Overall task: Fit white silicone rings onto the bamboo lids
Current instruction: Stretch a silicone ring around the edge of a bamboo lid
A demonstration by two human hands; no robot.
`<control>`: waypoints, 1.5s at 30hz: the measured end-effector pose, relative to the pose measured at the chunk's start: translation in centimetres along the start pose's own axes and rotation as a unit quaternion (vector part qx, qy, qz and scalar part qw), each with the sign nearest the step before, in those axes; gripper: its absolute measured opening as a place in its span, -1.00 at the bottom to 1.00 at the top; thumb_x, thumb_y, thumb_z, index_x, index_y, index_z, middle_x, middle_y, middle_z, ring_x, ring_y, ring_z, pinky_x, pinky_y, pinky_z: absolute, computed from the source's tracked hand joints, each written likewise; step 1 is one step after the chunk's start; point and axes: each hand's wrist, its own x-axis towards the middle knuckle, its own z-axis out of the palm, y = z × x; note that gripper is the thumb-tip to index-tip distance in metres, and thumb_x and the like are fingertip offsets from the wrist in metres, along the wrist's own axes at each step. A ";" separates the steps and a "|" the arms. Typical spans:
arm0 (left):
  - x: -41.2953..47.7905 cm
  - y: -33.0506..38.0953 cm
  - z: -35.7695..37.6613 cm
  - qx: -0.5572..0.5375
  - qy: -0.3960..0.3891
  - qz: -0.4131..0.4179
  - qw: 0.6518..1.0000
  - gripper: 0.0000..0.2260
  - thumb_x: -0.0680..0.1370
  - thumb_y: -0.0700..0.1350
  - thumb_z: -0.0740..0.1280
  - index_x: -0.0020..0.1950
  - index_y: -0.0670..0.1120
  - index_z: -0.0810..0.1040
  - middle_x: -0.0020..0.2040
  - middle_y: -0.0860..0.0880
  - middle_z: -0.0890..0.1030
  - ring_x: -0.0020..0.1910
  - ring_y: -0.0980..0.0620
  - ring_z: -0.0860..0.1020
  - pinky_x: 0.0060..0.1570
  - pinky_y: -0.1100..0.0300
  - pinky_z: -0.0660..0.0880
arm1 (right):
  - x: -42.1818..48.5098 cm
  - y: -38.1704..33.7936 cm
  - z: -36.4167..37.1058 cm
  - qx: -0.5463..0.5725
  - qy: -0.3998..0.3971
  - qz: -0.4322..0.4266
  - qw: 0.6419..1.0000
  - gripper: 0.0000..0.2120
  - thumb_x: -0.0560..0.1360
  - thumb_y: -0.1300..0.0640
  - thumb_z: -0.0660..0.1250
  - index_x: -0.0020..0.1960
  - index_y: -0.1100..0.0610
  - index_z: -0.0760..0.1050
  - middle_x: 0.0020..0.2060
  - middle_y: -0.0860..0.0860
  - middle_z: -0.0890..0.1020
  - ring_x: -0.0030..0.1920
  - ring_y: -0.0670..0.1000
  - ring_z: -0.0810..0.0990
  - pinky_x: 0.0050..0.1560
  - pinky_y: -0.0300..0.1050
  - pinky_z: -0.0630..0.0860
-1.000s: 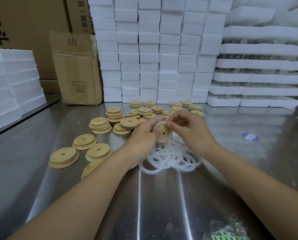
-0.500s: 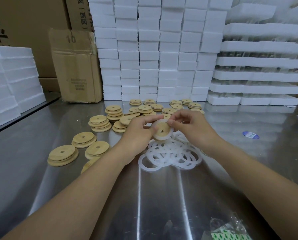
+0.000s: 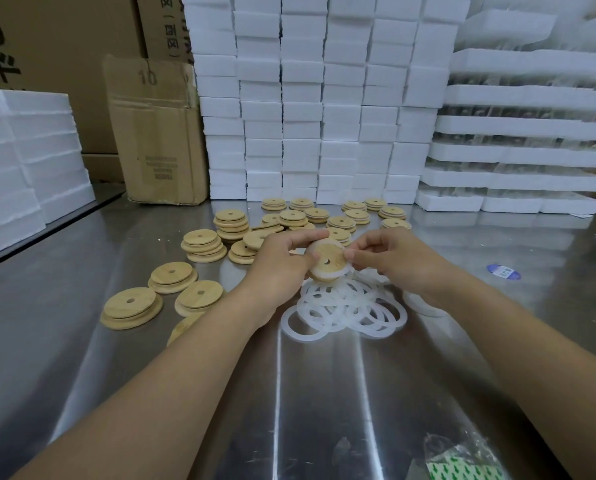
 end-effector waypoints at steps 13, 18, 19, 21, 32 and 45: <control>-0.2 -0.3 0.3 0.004 0.012 0.017 1.000 -0.61 0.62 -0.36 0.42 0.31 0.07 0.70 0.21 0.06 0.70 0.24 0.07 0.64 0.31 -0.04 0.62 | -0.3 0.5 0.3 -0.025 -0.038 0.009 0.999 -0.89 0.47 0.12 0.62 -0.15 0.14 0.74 -0.25 0.17 0.74 -0.27 -0.01 0.60 -0.16 -0.12 0.52; -0.4 -0.4 0.3 -0.007 0.022 0.019 1.000 -0.60 0.62 -0.36 0.40 0.33 0.06 0.70 0.17 -0.01 0.72 0.09 0.14 0.69 0.26 -0.03 0.64 | -0.4 0.5 0.7 -0.053 0.002 -0.010 0.999 -0.82 0.44 0.09 0.65 -0.11 0.16 0.70 -0.25 0.13 0.72 -0.26 -0.02 0.60 -0.14 -0.10 0.54; -0.4 -0.3 0.3 -0.010 0.023 0.021 0.999 -0.60 0.62 -0.37 0.40 0.33 0.05 0.70 0.17 0.00 0.71 0.05 0.20 0.68 0.27 -0.01 0.63 | -0.4 0.3 0.8 -0.063 0.009 -0.022 0.998 -0.81 0.44 0.11 0.64 -0.06 0.14 0.69 -0.21 0.12 0.72 -0.23 -0.03 0.61 -0.12 -0.12 0.55; -0.4 -0.1 0.2 -0.011 0.025 0.032 0.999 -0.60 0.62 -0.38 0.39 0.30 0.05 0.71 0.19 0.03 0.70 0.07 0.27 0.66 0.28 0.04 0.62 | -0.5 -0.1 1.0 -0.056 0.009 -0.045 0.997 -0.76 0.47 0.17 0.62 0.08 0.08 0.65 -0.19 0.01 0.73 -0.18 -0.08 0.66 -0.12 -0.24 0.59; 0.2 -0.1 0.6 -0.063 0.118 -0.002 0.991 -0.82 0.54 -0.10 0.58 0.03 -0.04 0.61 -0.05 -0.04 0.69 -0.06 -0.03 0.67 0.14 -0.11 0.64 | -0.5 -0.8 1.9 0.088 0.058 -0.040 0.994 -0.78 0.53 0.02 0.55 0.14 0.04 0.69 -0.08 0.00 0.80 -0.06 -0.04 0.78 -0.05 -0.15 0.53; 0.1 -0.5 0.9 0.042 0.042 0.047 0.997 -0.83 0.68 -0.08 0.41 -0.10 -0.03 0.70 -0.11 0.01 0.70 -0.34 0.17 0.67 -0.30 0.33 0.53 | -0.7 -1.3 2.8 0.152 0.059 -0.011 0.987 -0.80 0.55 0.07 0.53 0.16 0.02 0.67 -0.07 -0.04 0.80 -0.06 -0.04 0.79 -0.06 -0.21 0.54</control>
